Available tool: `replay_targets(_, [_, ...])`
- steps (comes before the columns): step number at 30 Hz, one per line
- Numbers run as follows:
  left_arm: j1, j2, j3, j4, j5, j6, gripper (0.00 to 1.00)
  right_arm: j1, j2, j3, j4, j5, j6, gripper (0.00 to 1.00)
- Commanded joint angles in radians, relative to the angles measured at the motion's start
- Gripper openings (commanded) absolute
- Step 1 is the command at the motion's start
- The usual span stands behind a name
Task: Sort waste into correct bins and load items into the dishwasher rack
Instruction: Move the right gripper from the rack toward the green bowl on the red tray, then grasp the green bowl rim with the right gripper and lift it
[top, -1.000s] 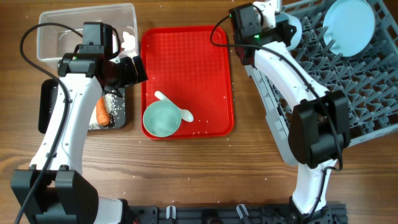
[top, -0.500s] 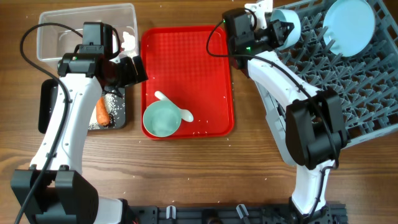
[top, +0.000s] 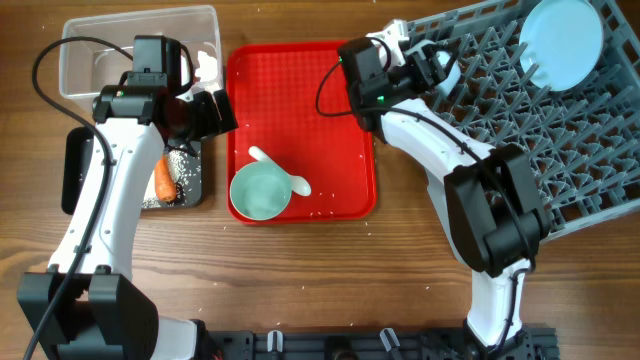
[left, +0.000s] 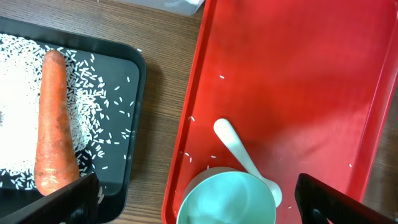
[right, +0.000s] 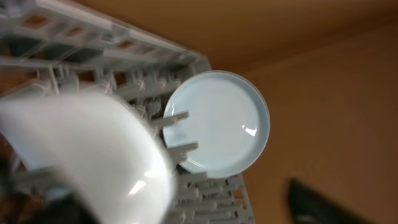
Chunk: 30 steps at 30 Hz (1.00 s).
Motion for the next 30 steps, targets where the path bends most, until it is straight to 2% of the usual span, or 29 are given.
replay_targets(1, [0.0, 0.008, -0.007, 0.0, -0.01, 0.008, 1.0, 0.013, -0.004, -0.004, 0.138, 0.051, -0.168, 1.0])
replay_targets(4, [0.0, 0.008, -0.007, 0.0, -0.01, 0.008, 1.0, 0.014, -0.028, -0.004, 0.328, 0.051, -0.322, 1.0])
replay_targets(6, [0.0, 0.008, -0.007, 0.0, -0.01, 0.008, 1.0, 0.028, -0.06, -0.004, 0.523, 0.051, -0.462, 1.0])
replay_targets(8, [0.0, 0.008, -0.007, 0.0, -0.01, 0.008, 1.0, 0.046, -0.08, -0.004, 0.673, 0.05, -0.536, 1.0])
replay_targets(11, [0.0, 0.008, -0.007, 0.0, -0.01, 0.008, 1.0, 0.052, -0.08, -0.005, 0.645, 0.047, -0.517, 1.0])
replay_targets(16, [0.0, 0.008, -0.007, 0.0, -0.01, 0.008, 1.0, 0.097, -0.08, -0.005, 0.414, 0.011, -0.284, 1.0])
replay_targets(19, [0.0, 0.008, -0.007, 0.0, -0.01, 0.008, 1.0, 0.159, -0.08, -0.005, 0.338, -0.096, -0.153, 0.99])
replay_targets(22, [0.0, 0.008, -0.007, 0.0, -0.01, 0.008, 1.0, 0.188, -0.112, -0.003, 0.129, -0.274, 0.09, 0.98])
replay_targets(23, [0.0, 0.008, -0.007, 0.0, -0.01, 0.008, 1.0, 0.187, -0.152, 0.001, -0.025, -0.407, 0.24, 0.97])
replay_targets(24, [0.0, 0.008, -0.007, 0.0, -0.01, 0.008, 1.0, 0.182, -0.184, 0.008, -0.125, -0.52, 0.323, 0.96])
replay_targets(26, [0.0, 0.008, -0.007, 0.0, -0.01, 0.008, 1.0, 0.163, -0.278, 0.02, -0.338, -0.923, 0.496, 0.93])
replay_targets(28, [0.0, 0.008, -0.007, 0.0, -0.01, 0.008, 1.0, 0.141, -0.337, 0.019, -0.436, -1.34, 0.692, 0.87])
replay_targets(30, [0.0, 0.008, -0.007, 0.0, -0.01, 0.008, 1.0, 0.139, -0.325, 0.011, -0.479, -1.56, 0.897, 0.82])
